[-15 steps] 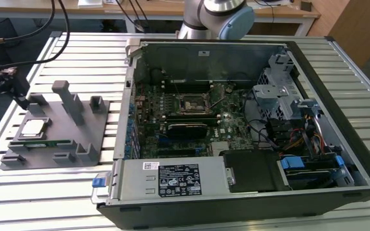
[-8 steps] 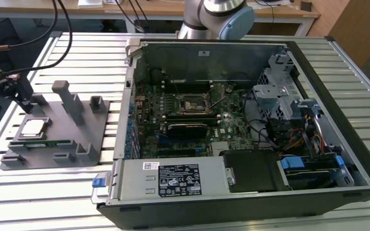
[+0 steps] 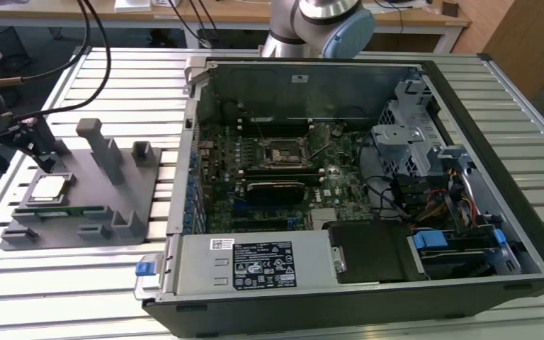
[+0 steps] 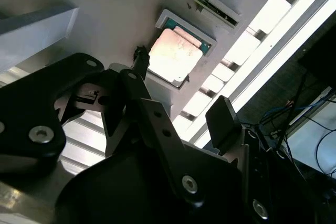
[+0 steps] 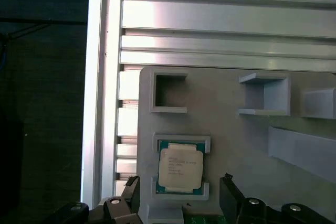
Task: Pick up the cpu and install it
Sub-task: 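Pick up the cpu and move it towards the insertion slot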
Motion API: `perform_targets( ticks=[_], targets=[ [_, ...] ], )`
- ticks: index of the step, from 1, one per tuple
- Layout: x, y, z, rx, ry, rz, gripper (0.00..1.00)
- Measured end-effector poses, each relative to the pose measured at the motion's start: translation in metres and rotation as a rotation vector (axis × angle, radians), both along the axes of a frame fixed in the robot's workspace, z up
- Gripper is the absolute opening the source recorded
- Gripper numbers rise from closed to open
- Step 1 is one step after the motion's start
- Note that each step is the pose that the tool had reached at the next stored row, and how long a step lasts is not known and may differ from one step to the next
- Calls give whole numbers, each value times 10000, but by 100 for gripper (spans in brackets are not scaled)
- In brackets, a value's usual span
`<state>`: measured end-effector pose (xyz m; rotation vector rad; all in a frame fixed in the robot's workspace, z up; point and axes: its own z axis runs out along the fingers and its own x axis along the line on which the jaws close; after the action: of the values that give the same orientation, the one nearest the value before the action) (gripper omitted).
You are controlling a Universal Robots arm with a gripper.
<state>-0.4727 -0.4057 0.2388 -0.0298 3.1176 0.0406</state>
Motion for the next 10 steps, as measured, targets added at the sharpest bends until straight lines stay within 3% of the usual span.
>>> perform_targets(
  ticks=[10],
  targets=[
    [8, 0, -183, 0, 0, -101, 71]
  ],
)
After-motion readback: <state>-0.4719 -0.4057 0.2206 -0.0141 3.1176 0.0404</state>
